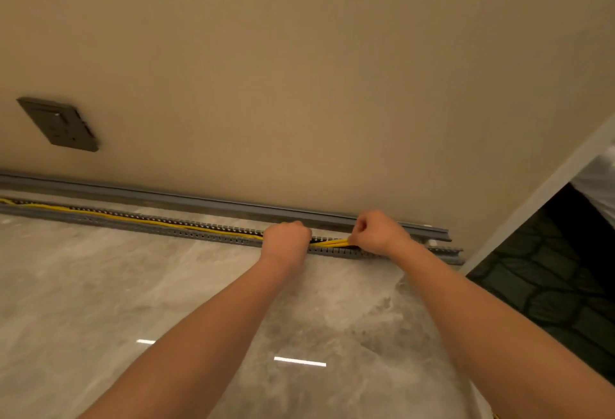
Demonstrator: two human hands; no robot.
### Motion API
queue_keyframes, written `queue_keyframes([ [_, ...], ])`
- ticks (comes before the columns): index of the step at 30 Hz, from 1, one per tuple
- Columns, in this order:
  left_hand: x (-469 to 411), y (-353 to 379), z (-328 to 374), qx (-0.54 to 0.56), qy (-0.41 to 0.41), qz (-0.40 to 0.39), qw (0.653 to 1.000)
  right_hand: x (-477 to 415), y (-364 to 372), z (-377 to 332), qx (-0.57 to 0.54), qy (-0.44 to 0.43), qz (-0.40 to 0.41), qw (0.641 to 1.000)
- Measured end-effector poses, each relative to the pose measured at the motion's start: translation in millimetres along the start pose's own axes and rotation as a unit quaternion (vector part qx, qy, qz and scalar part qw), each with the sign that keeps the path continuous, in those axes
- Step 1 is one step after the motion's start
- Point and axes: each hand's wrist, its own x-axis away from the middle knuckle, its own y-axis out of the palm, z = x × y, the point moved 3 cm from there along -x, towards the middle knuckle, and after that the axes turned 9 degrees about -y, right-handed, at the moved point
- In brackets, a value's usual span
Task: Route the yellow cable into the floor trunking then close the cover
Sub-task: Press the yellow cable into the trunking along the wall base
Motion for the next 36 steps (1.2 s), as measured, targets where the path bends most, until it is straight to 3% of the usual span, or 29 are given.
queue_keyframes([
  [4,3.8,-2.6,12.1,0.014,-0.010,0.023,1.000,-3.0,4.9,-3.6,0.142,-0.064,0.034,0.987],
  [9,12.6,4.8,48.3,0.100,0.009,0.049,0.994,-9.2,6.1,3.4,0.145,-0.101,0.026,0.984],
  [18,5.4,6.5,63.2,0.074,-0.031,0.030,0.996,-4.9,5.8,24.1,0.168,-0.110,0.034,0.979],
  [22,4.9,3.9,69.5,0.058,-0.040,0.020,0.997,9.9,-12.7,50.5,0.118,-0.063,0.023,0.991],
  [29,6.5,-6.1,82.3,0.001,-0.073,0.006,0.997,20.7,-37.8,68.9,-0.087,0.004,-0.081,0.993],
  [36,13.6,-5.3,94.4,-0.016,-0.120,0.016,0.992,24.2,-54.9,85.7,-0.131,0.059,-0.138,0.980],
])
